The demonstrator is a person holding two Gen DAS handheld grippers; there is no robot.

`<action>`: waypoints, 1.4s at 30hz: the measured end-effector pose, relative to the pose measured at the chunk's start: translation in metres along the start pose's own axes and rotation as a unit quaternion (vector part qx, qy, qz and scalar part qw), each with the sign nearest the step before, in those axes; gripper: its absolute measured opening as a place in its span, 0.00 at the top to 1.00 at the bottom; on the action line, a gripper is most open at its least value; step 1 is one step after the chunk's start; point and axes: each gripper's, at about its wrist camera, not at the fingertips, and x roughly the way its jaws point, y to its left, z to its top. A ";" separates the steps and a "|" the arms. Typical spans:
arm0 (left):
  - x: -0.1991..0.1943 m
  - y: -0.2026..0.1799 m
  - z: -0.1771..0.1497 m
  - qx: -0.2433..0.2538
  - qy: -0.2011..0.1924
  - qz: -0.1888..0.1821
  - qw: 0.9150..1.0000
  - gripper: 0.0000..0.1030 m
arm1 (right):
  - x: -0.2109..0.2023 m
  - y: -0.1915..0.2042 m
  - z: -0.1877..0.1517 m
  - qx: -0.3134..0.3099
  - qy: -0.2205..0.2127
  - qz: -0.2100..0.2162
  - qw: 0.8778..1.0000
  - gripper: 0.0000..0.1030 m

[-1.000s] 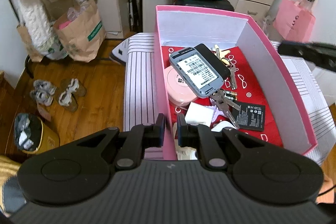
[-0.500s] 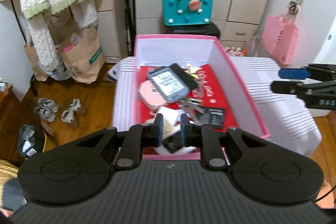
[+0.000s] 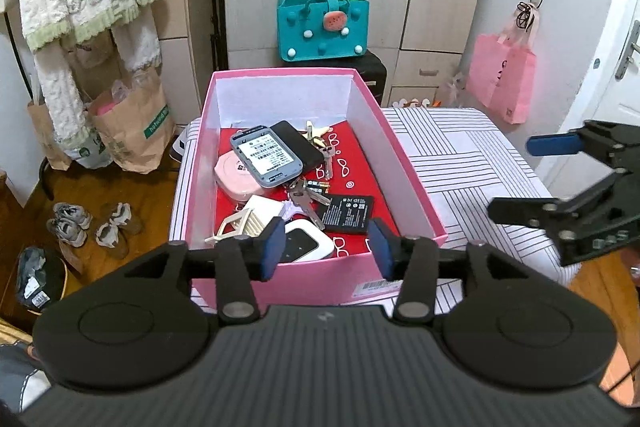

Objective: Organize rigid objects

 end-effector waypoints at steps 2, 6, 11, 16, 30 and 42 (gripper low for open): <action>0.002 -0.002 -0.001 -0.008 0.002 -0.006 1.000 0.49 | -0.015 0.000 -0.008 0.011 -0.026 -0.010 1.000 0.02; -0.002 -0.005 -0.005 -0.024 -0.007 -0.018 1.000 0.35 | -0.039 0.004 -0.022 0.028 -0.060 -0.028 0.997 0.02; -0.005 -0.014 -0.015 -0.026 -0.026 0.002 0.999 0.24 | -0.056 -0.001 -0.042 0.039 -0.074 -0.025 0.996 0.02; -0.002 -0.027 -0.028 -0.028 -0.045 0.014 0.998 0.11 | -0.056 -0.013 -0.053 0.076 -0.089 -0.047 0.992 0.02; -0.006 -0.056 -0.046 -0.027 -0.055 0.104 0.993 0.00 | -0.053 -0.011 -0.076 0.141 -0.065 -0.156 0.975 0.00; -0.016 -0.077 -0.060 -0.013 -0.069 0.108 0.992 0.00 | -0.069 -0.008 -0.100 0.177 -0.066 -0.246 0.951 0.00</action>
